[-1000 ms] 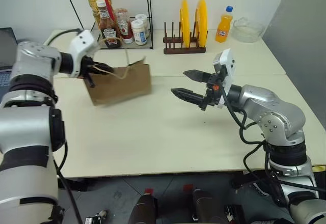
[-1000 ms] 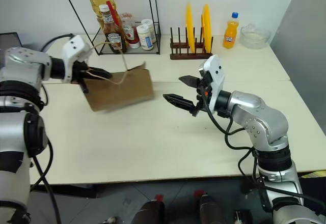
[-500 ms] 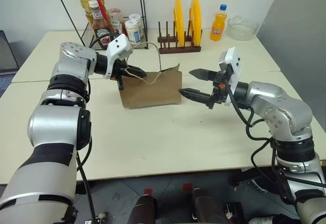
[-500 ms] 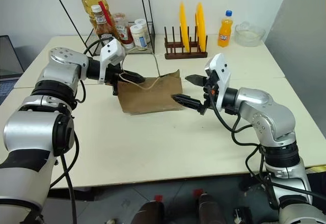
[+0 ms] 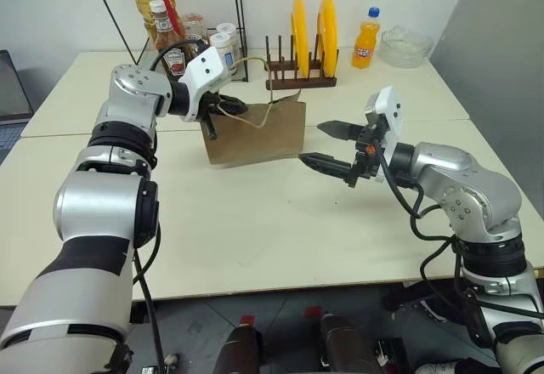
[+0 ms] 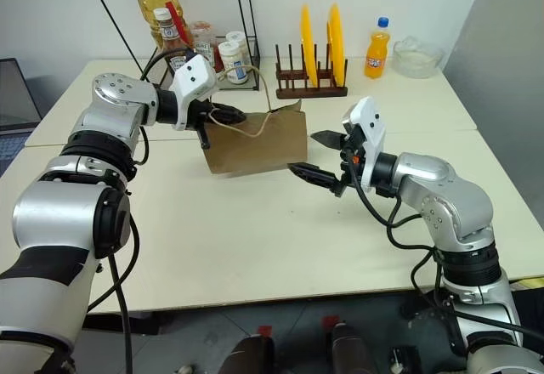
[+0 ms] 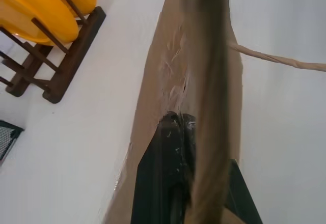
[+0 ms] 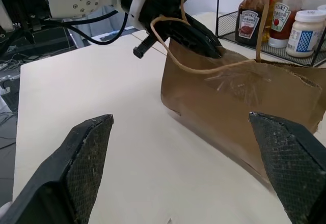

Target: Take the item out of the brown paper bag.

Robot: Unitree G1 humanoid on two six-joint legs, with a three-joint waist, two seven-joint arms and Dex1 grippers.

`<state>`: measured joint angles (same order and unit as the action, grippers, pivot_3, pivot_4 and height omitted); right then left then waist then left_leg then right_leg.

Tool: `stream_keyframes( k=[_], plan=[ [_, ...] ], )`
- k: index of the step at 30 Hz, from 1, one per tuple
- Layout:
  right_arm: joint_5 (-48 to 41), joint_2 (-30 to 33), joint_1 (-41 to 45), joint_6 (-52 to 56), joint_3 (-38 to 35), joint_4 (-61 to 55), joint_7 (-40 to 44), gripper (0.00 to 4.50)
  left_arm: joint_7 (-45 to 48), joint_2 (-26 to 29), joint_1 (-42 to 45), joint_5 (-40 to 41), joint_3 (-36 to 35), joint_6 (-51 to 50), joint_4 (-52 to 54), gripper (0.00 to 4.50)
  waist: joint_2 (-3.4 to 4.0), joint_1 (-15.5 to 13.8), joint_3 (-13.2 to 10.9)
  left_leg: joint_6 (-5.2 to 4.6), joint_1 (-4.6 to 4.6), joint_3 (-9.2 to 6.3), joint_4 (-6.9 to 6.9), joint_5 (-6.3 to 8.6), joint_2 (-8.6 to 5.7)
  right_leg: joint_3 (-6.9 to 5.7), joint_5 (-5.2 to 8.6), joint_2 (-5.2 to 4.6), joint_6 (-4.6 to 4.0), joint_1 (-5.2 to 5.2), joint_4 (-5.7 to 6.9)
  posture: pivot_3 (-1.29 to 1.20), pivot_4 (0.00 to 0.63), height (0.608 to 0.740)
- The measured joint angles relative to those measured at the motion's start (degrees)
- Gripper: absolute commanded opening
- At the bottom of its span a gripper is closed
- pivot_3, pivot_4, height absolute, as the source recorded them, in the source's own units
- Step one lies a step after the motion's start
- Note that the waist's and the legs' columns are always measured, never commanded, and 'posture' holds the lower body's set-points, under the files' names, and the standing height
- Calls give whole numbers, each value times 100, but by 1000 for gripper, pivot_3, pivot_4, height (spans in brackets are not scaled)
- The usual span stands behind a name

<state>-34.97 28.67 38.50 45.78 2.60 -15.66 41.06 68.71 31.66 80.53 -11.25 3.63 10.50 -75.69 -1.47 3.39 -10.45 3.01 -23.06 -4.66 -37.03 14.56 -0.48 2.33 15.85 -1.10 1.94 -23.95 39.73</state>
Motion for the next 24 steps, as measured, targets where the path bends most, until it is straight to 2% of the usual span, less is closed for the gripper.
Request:
stream_keyframes(
  k=[11,24],
  plan=[
    [-30,5,-162,183,-36,-236,-165,4500,-464,-174,-109,-155,68,261,-142,19,0,-1,0,0,-7,3,-3,0,0,2,0,-1,0,-11,11,0,150,740],
    [-29,3,-201,242,-41,-265,-243,4500,-958,-77,-100,-472,115,580,-200,19,-1,-6,0,0,-8,2,-4,0,-2,2,0,0,0,-12,14,0,150,740]
  ],
)
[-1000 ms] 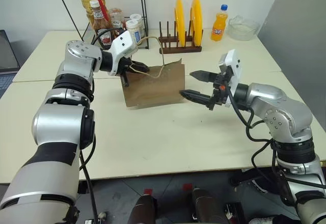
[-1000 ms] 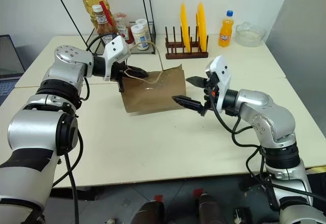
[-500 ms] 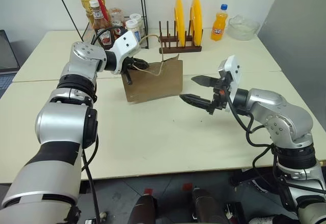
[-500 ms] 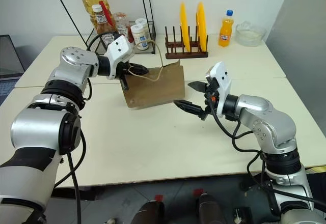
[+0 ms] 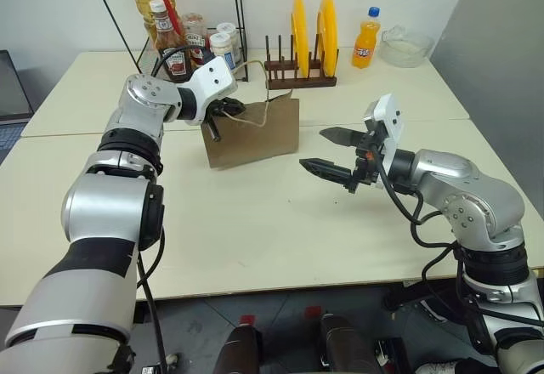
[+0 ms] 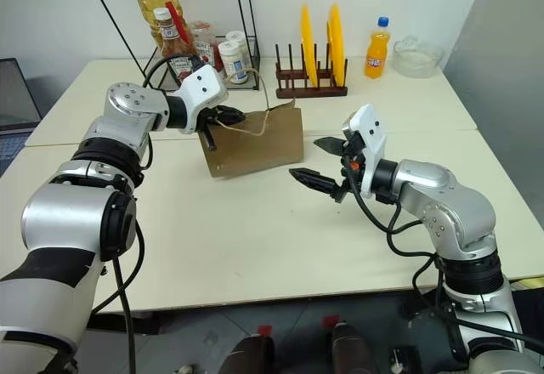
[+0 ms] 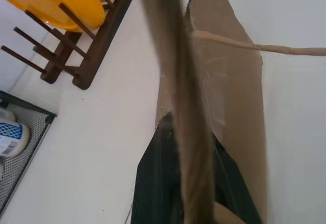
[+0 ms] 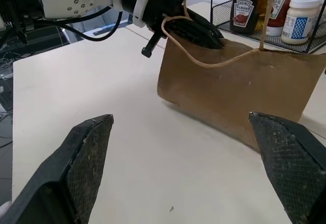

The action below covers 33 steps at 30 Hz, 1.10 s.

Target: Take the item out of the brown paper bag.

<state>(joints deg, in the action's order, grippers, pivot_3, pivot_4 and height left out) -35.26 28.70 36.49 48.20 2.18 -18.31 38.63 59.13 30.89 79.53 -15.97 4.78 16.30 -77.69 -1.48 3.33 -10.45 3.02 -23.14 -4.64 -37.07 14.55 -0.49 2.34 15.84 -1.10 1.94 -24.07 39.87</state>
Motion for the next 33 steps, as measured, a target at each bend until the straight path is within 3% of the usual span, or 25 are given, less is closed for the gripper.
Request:
stream_keyframes(
  k=[30,33],
  plan=[
    [-24,42,-44,176,-105,-171,-44,4500,334,-220,62,37,-180,57,-92,19,0,-5,0,0,-1,0,-3,0,0,0,0,0,0,0,2,0,150,740],
    [-30,48,-56,229,-108,-176,-98,4500,235,-265,58,-37,-85,127,-92,650,0,-5,0,0,0,1,-3,0,0,0,0,-1,0,0,2,0,150,740]
  ],
)
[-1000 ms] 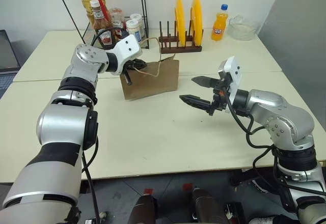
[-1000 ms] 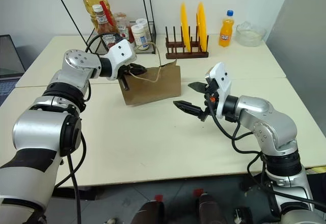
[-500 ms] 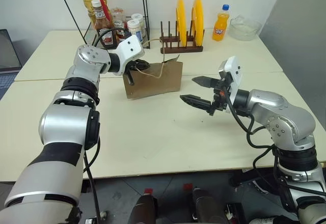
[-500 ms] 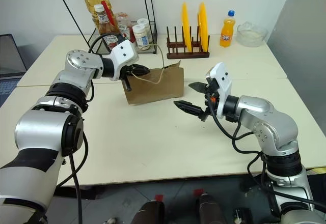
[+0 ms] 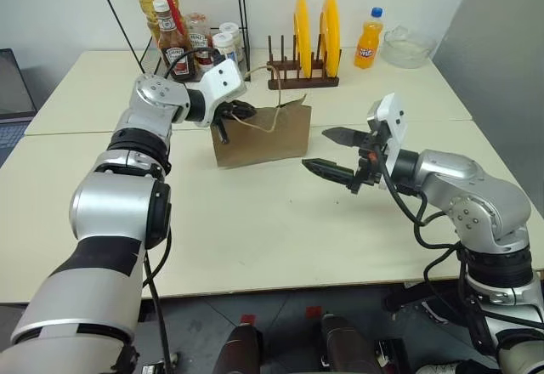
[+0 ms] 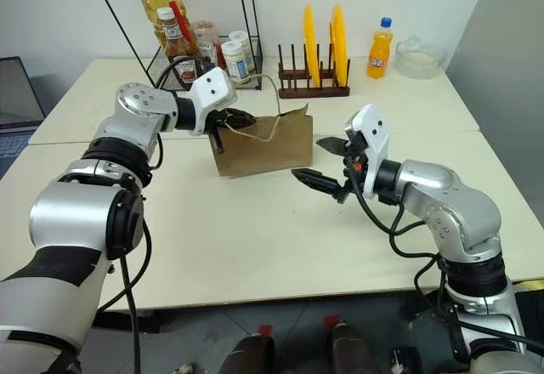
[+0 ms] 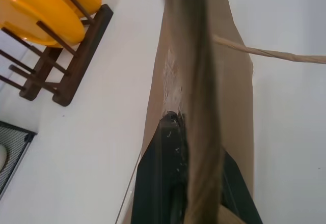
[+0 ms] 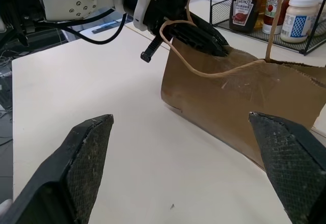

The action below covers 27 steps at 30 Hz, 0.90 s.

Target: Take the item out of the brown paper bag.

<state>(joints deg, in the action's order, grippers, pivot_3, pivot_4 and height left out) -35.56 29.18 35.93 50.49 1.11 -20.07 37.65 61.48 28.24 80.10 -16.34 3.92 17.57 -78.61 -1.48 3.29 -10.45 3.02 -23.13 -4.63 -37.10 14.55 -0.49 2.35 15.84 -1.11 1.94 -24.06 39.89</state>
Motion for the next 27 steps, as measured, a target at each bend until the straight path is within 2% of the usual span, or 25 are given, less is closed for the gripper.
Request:
stream_keyframes(
  k=[6,12,13,23,27],
  plan=[
    [-6,19,-18,15,-6,-28,-40,4500,-104,48,-80,-78,68,41,-1,2507,0,0,0,0,0,0,0,0,0,-1,0,1,0,0,1,0,150,740],
    [-7,36,-84,14,-13,-42,-49,4500,83,366,-78,37,7,40,6,4318,0,1,0,0,1,0,0,0,0,-1,0,2,0,0,2,0,150,740],
    [-7,37,-122,14,-40,-53,-60,4500,208,447,-78,69,-7,40,17,4447,0,1,0,0,1,-1,0,0,0,-1,0,2,0,0,2,0,150,740],
    [90,116,-589,-15,-613,-357,-723,4500,892,1190,-126,550,-321,-8,270,4447,0,2,0,0,1,-1,0,0,2,-1,0,1,0,1,2,0,150,740],
    [175,340,-867,-130,-661,-673,-773,4500,576,1313,-125,621,-416,-268,257,4447,0,2,0,-1,0,-2,-1,0,1,-1,0,2,0,1,1,0,150,740]
  ],
)
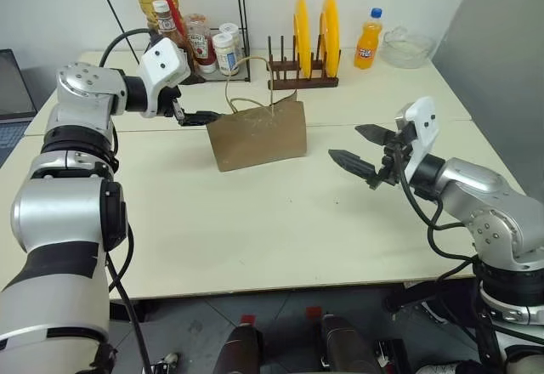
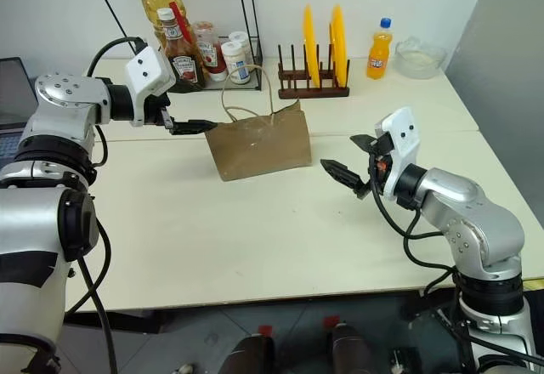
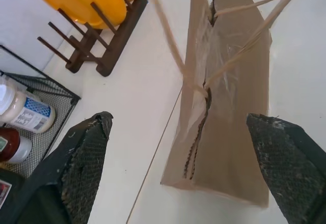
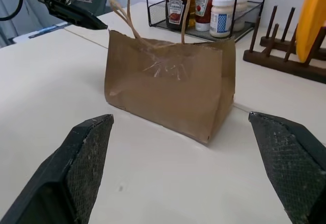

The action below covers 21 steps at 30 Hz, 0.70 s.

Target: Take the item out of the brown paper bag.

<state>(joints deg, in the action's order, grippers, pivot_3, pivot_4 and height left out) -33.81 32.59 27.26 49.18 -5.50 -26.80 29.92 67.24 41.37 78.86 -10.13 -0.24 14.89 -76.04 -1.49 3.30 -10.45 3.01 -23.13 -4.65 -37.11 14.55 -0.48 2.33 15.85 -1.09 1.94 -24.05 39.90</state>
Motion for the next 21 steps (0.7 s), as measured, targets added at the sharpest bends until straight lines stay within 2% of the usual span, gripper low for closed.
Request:
stream_keyframes(
  k=[5,8,12,16,21],
  plan=[
    [181,158,-423,-225,-1,-509,-31,4500,-1001,-149,13,-11,-39,-230,-47,4447,-2,-18,1,0,0,-5,-5,0,0,-1,0,-1,1,3,1,0,150,740],
    [309,160,-649,-332,0,-843,-160,4500,-1943,-402,23,-279,120,-235,-100,4447,-4,-26,2,0,0,-3,-9,0,-1,1,0,-2,1,5,1,0,150,740],
    [359,90,-737,-355,-6,-983,-375,4500,-2737,-683,32,-646,392,-264,-145,4447,-4,-30,3,0,1,-3,-8,0,-2,0,0,-1,0,4,3,0,150,740],
    [362,28,-765,-356,-3,-1064,-523,4500,-2478,-1066,32,-882,674,-336,-251,4447,-4,-38,3,0,0,3,-9,0,-9,3,0,-1,0,4,2,0,150,740],
    [363,29,-866,-382,-25,-1025,-591,4500,-990,-1060,188,-830,681,-573,-249,4447,-4,-5,2,0,4,5,-3,0,-4,2,1,7,-1,4,3,0,150,740]
  ],
)
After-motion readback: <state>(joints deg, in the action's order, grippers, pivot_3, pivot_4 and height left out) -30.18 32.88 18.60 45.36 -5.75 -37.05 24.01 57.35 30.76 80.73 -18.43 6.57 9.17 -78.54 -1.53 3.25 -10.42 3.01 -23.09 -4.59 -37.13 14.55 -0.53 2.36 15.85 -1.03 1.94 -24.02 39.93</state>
